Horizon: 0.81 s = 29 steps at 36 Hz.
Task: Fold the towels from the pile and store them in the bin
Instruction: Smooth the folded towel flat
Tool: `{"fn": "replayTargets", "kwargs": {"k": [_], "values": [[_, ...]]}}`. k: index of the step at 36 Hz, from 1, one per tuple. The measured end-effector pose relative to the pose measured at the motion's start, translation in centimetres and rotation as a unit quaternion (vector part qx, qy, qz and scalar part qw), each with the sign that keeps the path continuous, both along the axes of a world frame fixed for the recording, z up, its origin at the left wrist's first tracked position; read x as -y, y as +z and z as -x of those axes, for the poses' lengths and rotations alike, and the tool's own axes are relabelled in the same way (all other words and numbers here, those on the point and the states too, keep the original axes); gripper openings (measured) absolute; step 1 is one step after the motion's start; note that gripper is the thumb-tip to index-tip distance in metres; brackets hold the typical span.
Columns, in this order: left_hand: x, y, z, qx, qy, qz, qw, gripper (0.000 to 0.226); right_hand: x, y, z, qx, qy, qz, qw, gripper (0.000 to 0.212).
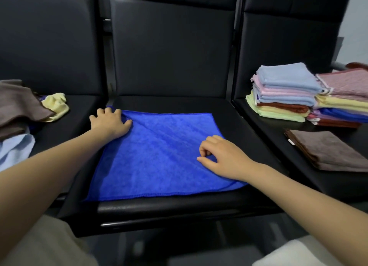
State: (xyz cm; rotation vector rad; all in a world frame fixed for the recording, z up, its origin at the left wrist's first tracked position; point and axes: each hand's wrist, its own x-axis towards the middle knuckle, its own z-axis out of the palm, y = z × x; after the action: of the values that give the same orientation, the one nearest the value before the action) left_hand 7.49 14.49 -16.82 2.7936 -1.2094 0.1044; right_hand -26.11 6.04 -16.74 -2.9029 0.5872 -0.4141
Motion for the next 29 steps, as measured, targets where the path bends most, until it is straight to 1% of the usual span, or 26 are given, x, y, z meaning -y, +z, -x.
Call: {"fn": "replayTargets", "kwargs": {"k": [1,3,6,8,10,12,15,16,19,22,24,26,27,28,29], "values": [[0.0,0.0,0.1,-0.016,-0.002,0.002,1.000,0.059,-0.1,-0.1,0.3,0.003,-0.002,-0.004,1.000,0.021],[-0.1,0.1,0.2,-0.023,-0.021,0.013,0.999,0.059,-0.4,-0.1,1.0,0.005,-0.005,-0.013,1.000,0.031],[-0.6,0.4,0.9,0.030,-0.080,0.032,0.996,0.055,-1.1,-0.1,2.0,0.007,-0.004,-0.023,1.000,0.043],[-0.9,0.6,2.1,0.060,-0.125,0.032,0.990,0.050,-1.6,-0.1,2.5,0.020,-0.003,-0.035,0.999,0.044],[-1.3,0.7,4.0,0.079,-0.177,0.040,0.980,0.045,-2.1,0.1,3.0,0.042,0.006,-0.046,0.998,0.041],[-2.2,0.7,6.3,0.082,-0.235,0.060,0.967,0.047,-2.6,0.2,3.6,0.066,0.024,-0.054,0.996,0.037],[-4.3,0.8,9.9,0.034,-0.322,0.084,0.942,0.066,-4.0,0.1,4.5,0.083,0.062,-0.058,0.993,0.035],[-5.0,0.7,10.9,0.013,-0.346,0.086,0.934,0.067,-4.4,0.1,4.7,0.077,0.081,-0.050,0.993,0.036],[-7.1,0.5,13.2,-0.050,-0.377,0.086,0.921,0.059,-5.2,-0.4,4.9,0.045,0.125,0.006,0.991,0.038],[-9.2,0.6,14.8,-0.091,-0.390,0.094,0.912,0.056,-5.5,-0.6,4.6,0.065,0.131,0.028,0.989,0.025],[-10.3,0.7,15.4,-0.104,-0.400,0.102,0.905,0.055,-5.4,-0.6,4.4,0.074,0.130,0.036,0.988,0.022],[-10.9,0.4,15.8,-0.081,-0.416,0.099,0.900,0.058,-5.3,-0.6,4.0,0.082,0.112,0.024,0.990,0.025],[-11.1,0.3,16.0,-0.056,-0.423,0.094,0.899,0.060,-5.3,-0.5,3.8,0.091,0.088,0.008,0.992,0.028],[-11.2,0.0,16.0,-0.014,-0.436,0.094,0.895,0.058,-5.3,-0.5,3.7,0.100,0.064,-0.010,0.993,0.030],[-11.2,-0.4,15.9,0.031,-0.455,0.103,0.884,0.052,-5.4,-0.4,3.5,0.108,0.046,-0.027,0.993,0.029]]}}
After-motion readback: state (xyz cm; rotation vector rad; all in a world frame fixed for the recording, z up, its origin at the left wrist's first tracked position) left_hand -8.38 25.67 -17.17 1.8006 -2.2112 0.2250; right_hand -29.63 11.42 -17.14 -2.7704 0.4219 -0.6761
